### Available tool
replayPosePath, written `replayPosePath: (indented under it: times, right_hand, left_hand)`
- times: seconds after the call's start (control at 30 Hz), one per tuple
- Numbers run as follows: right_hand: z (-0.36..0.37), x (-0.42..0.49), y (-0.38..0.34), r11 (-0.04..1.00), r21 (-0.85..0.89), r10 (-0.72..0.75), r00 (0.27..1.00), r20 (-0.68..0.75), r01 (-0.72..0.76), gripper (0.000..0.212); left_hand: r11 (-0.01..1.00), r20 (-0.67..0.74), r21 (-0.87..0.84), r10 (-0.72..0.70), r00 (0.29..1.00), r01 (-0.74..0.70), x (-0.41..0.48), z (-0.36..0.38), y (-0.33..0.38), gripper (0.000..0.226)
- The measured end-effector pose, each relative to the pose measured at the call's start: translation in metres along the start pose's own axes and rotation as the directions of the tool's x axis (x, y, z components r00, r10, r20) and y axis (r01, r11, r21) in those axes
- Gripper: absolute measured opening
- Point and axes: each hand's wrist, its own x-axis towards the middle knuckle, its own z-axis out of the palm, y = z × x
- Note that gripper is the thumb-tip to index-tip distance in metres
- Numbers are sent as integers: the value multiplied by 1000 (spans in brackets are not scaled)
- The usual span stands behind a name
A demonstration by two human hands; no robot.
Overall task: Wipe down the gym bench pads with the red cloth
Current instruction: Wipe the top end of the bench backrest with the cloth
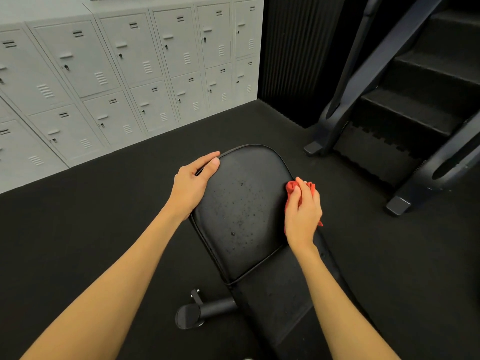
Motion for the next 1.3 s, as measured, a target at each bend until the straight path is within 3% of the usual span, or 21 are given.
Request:
replayPosePath:
  times: [0.13,0.3,0.37,0.43,0.5,0.53,0.73,0.87,0.93,1.03,1.13,1.2,1.3]
  right_hand:
    - [19,29,-42,999,3,53,998,38,-53,32]
    - [48,55,-105,982,-13,-181,959,219,188,28]
    - [57,54,-122,922,-44,-343,862,374,385,26]
    - [62,47,-128,832,33,-488,700,521,554,22]
    - [58,45,-122,787,158,-564,592,576,597,20]
    - [54,49,-117,786,200,-580,584,569,586,19]
    - [33,85,-91,926,108,-366,790,491,362,24]
    - [29,98,-85,982,70,-190,875,445,177,31]
    - [34,94,-87,988,33,-152,895,419,152,33]
    - [42,78,-102,971,-54,-198,909,366,234,30]
    - [49,54,-133,883,-98,-383,824,417,460,28]
    - [60,30,-149,794,-93,-484,716,504,601,27]
    - [64,7,-153,717,57,-560,525,641,695,26]
  left_hand:
    - [1000,-5,28,8,1000,-8,0,0,1,33]
    - [999,-13,35,9,1000,-9,0,0,0,32]
    - [999,-23,37,13,1000,-12,0,0,0,31]
    - [998,-34,53,21,999,-20,-1,-1,0,32]
    - [996,-34,85,25,999,-22,-2,-1,0,34]
    - [995,-35,102,20,999,-17,-3,-1,0,35]
    - [998,-77,60,-25,997,30,-11,0,-6,41]
    - [998,-102,-52,-40,994,35,-14,2,-11,40]
    - [995,-119,-93,-50,992,39,-13,2,-14,40]
    - [988,-136,-141,-79,988,60,-10,3,-17,43]
    - [985,-176,-165,-76,981,47,-10,1,-14,44]
    - [984,-186,-170,-94,978,62,-7,2,-16,46]
    - [974,-173,-176,-171,970,140,-9,2,-23,48]
